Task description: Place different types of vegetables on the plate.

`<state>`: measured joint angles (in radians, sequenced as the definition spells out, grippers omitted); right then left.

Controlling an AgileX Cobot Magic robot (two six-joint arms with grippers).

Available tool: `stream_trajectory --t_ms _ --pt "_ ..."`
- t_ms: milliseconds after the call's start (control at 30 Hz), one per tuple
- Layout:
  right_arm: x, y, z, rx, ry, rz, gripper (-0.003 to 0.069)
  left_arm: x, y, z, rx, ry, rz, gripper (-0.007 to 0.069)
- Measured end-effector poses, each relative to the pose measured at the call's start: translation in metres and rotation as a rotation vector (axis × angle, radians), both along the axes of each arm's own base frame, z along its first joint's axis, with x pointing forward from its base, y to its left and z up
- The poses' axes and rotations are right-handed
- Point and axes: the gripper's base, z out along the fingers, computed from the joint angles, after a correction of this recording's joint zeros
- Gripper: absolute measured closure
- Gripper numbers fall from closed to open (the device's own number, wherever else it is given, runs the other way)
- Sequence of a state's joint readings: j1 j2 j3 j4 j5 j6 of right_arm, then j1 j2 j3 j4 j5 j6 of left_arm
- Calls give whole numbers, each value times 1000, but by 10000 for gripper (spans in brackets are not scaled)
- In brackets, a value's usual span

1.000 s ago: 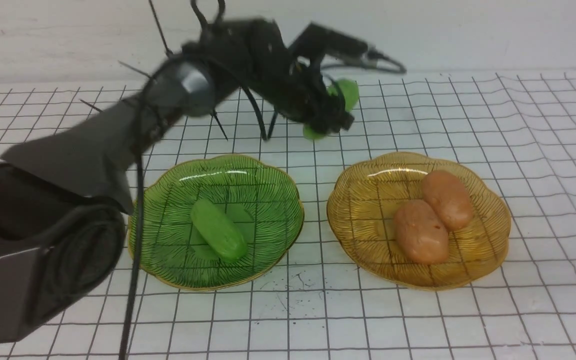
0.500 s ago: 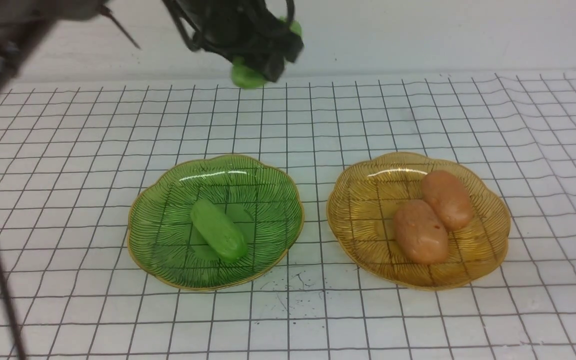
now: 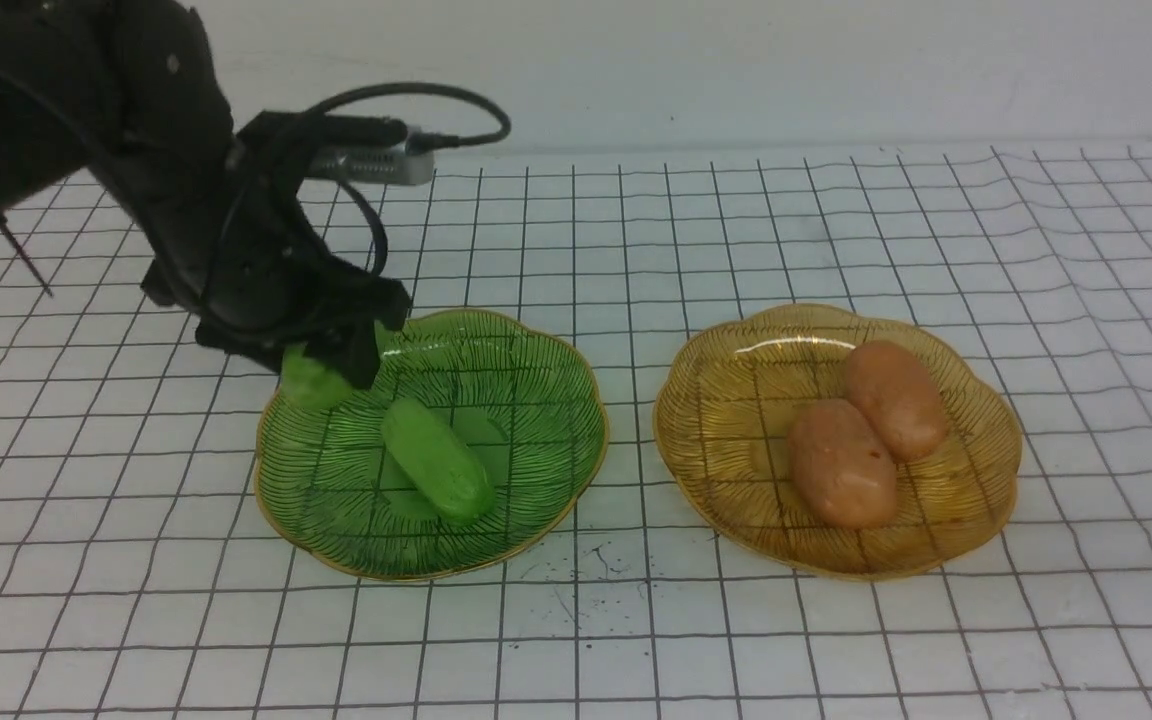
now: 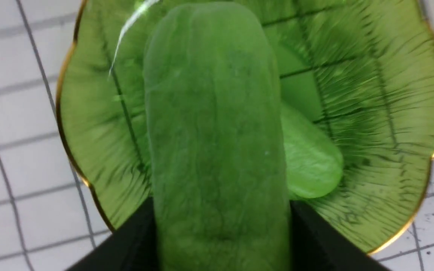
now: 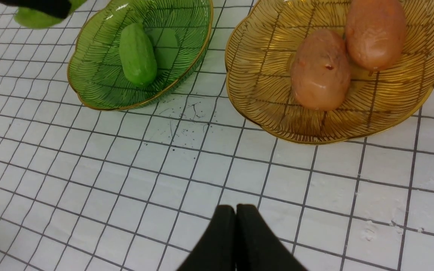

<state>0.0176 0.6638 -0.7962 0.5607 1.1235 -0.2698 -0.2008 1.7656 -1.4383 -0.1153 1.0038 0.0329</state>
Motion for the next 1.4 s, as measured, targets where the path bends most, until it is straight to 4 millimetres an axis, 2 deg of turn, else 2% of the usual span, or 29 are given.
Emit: stream_trajectory --t_ms 233,433,533,667,700,733,867,900,967,1033,1067,1100,1133,1167,1233,1267,1300,1400 --pt "1 0 1 -15 -21 9 673 4 -1 -36 -6 92 28 262" --pt "1 0 1 -40 -38 30 673 10 -3 -57 -3 137 53 262" --pt "1 0 1 -48 -43 37 673 11 -3 -62 -2 152 64 231" --pt "0 0 0 -54 -36 47 673 11 -2 -64 0 162 79 100" --pt "0 0 0 -54 -36 47 673 11 -2 -64 0 162 79 100" --pt "0 0 0 -54 -33 49 673 11 -2 -62 7 171 77 69" --pt "-2 0 0 -58 -38 54 673 10 1 -56 53 203 59 66" --pt "-5 -1 2 -66 -68 50 673 10 4 -50 89 227 46 109" --pt "-9 -2 4 -72 -113 37 673 10 5 -47 104 234 40 141" --pt "-20 -8 11 -100 -285 -37 673 8 8 -39 144 246 7 295" --pt "-27 -11 14 -108 -371 -77 673 6 9 -34 152 240 -7 401" --pt "-30 -12 15 -108 -398 -86 673 5 9 -32 151 235 -7 417" --pt "-39 -17 18 -98 -533 -164 673 1 10 -21 151 209 -28 541" --pt "-43 -18 19 -94 -561 -175 673 1 10 -19 150 205 -29 541" --pt "-58 -26 18 -31 -767 -298 673 -7 11 2 142 148 -38 611" --pt "-60 -26 18 -27 -774 -300 673 -8 11 4 142 143 -39 613" --pt "-67 -32 10 29 -901 -381 673 -17 13 24 133 91 -38 627" --pt "-71 -39 -8 79 -1033 -471 673 -42 16 67 85 -15 -31 632"
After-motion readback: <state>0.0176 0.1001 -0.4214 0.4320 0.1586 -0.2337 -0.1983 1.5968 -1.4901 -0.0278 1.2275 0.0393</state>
